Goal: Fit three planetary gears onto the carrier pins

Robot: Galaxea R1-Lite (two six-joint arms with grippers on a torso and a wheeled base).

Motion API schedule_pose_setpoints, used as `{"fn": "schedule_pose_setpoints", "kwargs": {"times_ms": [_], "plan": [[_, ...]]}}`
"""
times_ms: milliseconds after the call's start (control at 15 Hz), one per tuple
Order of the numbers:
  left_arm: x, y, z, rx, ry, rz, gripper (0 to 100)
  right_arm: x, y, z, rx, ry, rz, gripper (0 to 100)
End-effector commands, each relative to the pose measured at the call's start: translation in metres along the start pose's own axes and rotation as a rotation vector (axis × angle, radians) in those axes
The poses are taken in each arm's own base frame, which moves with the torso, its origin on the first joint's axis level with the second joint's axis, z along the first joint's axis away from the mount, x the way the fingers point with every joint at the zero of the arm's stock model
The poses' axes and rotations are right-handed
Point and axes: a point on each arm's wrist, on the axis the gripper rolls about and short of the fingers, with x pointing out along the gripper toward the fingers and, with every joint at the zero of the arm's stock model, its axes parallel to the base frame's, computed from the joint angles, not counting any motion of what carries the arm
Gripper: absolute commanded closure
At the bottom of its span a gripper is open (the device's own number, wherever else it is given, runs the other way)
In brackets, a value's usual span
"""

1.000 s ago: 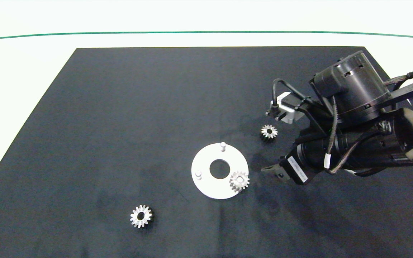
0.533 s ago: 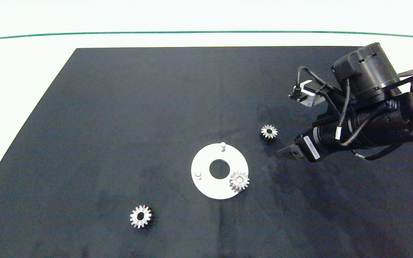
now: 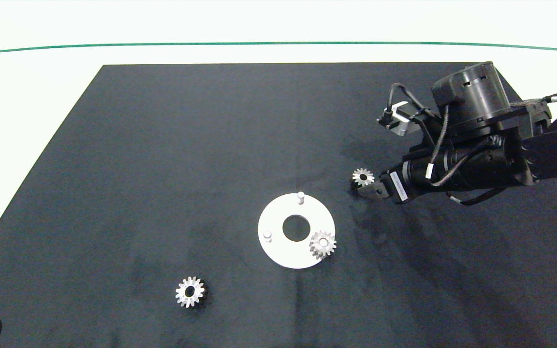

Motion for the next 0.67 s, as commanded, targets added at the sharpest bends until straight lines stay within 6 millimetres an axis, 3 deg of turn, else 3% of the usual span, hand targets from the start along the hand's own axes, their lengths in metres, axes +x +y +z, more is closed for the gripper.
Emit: {"fn": "schedule_pose_setpoints", "kwargs": {"times_ms": [67,667], "plan": [[0.0,0.0,0.0,0.0,0.004,0.0,0,0.011,0.004,-0.003,-0.01,0.028,0.006,0],[0.0,0.0,-0.001,0.0,0.004,0.0,0,0.032,0.006,0.0,-0.004,0.019,0.004,0]]}}
